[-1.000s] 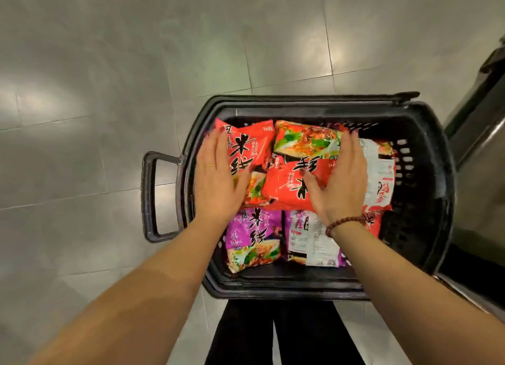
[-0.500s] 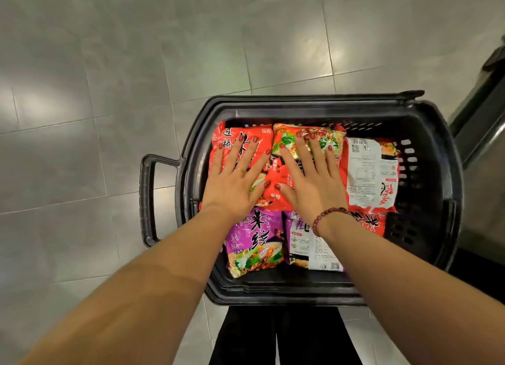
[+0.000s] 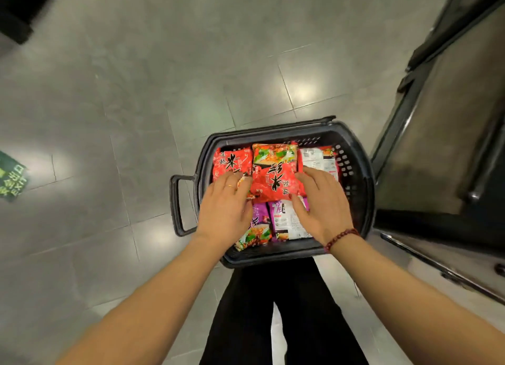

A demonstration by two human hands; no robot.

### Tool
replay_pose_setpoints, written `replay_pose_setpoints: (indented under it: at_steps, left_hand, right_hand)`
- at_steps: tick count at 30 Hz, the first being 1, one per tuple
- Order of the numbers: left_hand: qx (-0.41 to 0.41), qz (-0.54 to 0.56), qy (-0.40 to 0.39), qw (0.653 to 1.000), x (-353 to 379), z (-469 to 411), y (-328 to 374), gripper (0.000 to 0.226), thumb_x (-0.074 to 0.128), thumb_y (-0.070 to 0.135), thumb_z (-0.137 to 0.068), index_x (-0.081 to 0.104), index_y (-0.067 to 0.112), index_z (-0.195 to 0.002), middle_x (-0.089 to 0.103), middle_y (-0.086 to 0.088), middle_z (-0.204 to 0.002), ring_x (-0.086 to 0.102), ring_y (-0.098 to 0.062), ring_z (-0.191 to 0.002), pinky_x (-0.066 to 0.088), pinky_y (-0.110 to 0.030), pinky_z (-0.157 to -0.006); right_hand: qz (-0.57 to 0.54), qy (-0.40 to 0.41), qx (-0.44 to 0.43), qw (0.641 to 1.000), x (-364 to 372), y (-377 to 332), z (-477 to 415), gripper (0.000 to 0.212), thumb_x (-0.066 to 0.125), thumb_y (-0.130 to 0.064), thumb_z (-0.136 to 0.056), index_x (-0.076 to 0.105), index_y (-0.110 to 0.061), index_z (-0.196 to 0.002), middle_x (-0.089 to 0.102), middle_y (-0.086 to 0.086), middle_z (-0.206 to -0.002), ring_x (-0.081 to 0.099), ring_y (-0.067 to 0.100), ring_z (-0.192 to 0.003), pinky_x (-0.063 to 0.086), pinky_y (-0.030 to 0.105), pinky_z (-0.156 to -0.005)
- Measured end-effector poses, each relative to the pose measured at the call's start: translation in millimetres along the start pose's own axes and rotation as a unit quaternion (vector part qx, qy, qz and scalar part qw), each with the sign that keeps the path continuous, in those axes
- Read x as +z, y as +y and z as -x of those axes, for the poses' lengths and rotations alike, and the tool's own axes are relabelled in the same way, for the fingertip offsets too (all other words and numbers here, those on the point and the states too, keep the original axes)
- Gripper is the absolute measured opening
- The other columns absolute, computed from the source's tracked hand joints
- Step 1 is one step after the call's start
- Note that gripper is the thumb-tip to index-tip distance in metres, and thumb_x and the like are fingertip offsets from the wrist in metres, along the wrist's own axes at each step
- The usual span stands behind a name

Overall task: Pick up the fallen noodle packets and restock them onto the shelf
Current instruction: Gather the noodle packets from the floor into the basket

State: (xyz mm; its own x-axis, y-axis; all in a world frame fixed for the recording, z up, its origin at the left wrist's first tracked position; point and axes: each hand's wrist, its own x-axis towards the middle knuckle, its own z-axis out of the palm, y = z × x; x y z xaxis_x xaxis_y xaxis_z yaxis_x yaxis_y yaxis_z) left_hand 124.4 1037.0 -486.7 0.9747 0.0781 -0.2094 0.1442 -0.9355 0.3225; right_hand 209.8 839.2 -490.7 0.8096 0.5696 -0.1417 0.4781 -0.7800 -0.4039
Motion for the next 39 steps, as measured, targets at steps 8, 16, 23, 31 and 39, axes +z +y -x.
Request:
replay_pose_setpoints:
  at_steps: [8,16,23,31,39]
  left_hand:
    - [0.104,0.003,0.0,0.995,-88.9,42.3,92.0,0.048,0.046,0.036,-0.086,0.06,0.011,-0.125,0.062,-0.011,-0.119,0.057,-0.033,-0.109,0.052,-0.046,-0.081]
    - [0.263,-0.002,-0.011,0.965,-106.3,67.2,225.0,0.038,0.069,0.03,-0.073,0.067,0.016,-0.108,0.067,-0.005,-0.105,0.064,-0.028,-0.094,0.054,-0.038,-0.072]
    - [0.441,-0.019,-0.087,0.893,-75.1,93.1,356.3,0.053,0.049,0.046,-0.079,0.059,0.018,-0.122,0.062,-0.009,-0.119,0.061,-0.031,-0.106,0.055,-0.041,-0.086]
    - [0.565,-0.04,-0.099,0.818,-11.5,173.5,534.5,0.05,0.054,0.044,-0.082,0.063,0.017,-0.123,0.062,-0.003,-0.12,0.06,-0.025,-0.109,0.054,-0.037,-0.087]
    - [0.651,-0.055,-0.153,0.741,42.1,238.0,675.6,0.049,0.063,0.041,-0.082,0.063,0.018,-0.125,0.063,-0.001,-0.121,0.057,-0.023,-0.113,0.051,-0.036,-0.092]
  right_hand:
    - [-0.025,0.142,0.133,0.981,-104.0,-10.4,126.2,0.042,0.075,-0.021,-0.075,0.062,-0.01,-0.114,0.063,0.008,-0.114,0.057,0.028,-0.105,0.048,0.04,-0.089]
    - [-0.07,0.228,0.269,0.933,-153.7,22.3,260.4,0.044,0.081,-0.025,-0.07,0.063,-0.013,-0.108,0.064,0.004,-0.111,0.06,0.027,-0.1,0.053,0.042,-0.085]
    - [-0.087,0.3,0.408,0.858,-173.0,60.6,398.7,0.053,0.086,-0.027,-0.067,0.063,-0.014,-0.113,0.065,0.005,-0.117,0.061,0.028,-0.107,0.044,0.035,-0.095]
    - [-0.081,0.336,0.514,0.785,-187.0,111.9,579.3,0.054,0.079,-0.034,-0.073,0.062,-0.013,-0.12,0.062,0.004,-0.123,0.057,0.028,-0.111,0.048,0.039,-0.096]
    - [-0.096,0.346,0.624,0.694,-200.4,153.7,703.9,0.052,0.074,-0.034,-0.079,0.058,-0.015,-0.125,0.057,0.004,-0.129,0.051,0.028,-0.12,0.039,0.036,-0.1]
